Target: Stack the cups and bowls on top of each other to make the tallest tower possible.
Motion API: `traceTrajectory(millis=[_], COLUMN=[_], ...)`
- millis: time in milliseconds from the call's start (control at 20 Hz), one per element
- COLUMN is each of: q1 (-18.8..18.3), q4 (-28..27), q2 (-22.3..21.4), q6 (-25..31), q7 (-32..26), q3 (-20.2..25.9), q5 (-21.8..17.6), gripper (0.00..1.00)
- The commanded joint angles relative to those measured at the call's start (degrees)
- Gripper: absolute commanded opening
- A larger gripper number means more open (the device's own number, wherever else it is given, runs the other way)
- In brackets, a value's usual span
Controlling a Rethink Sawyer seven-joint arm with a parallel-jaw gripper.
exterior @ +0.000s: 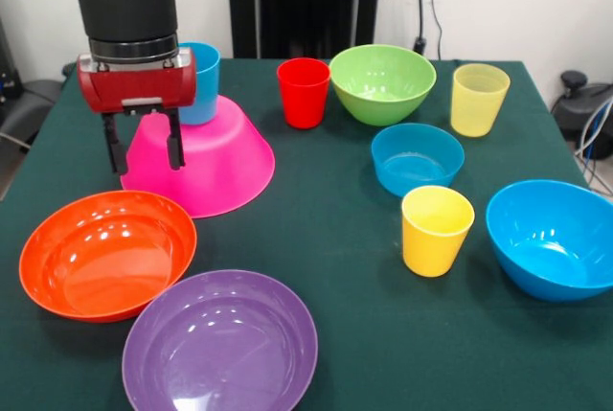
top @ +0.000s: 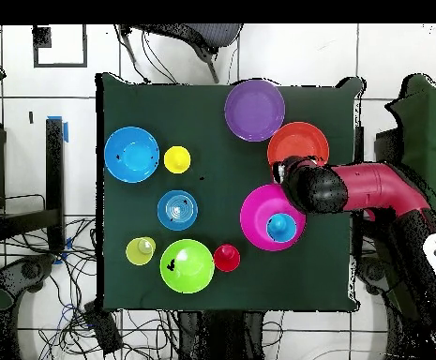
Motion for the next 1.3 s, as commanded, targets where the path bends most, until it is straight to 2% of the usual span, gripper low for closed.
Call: traceTrajectory(millis=[50,500,900,1200,1300], q1=[3.08,3.28,4.07,4.52,4.97], q4=[-3.08,-2.25,-5.44,-5.67,-6.64], q2=[1.42,1.53,2.25,2.71,3.91], q6=[-2.02,-4.69,-0.75,-3.09,-3.07], q7=[0.12,1.05,-0.25,0.21,-1.3], q3=[-4.57,-5.75,-5.43,-5.78,-5.59], q5=[-3.09,-4.35,-1.25,-1.92,-2.77], gripper=[1.0,1.0,1.0,1.0,1.0])
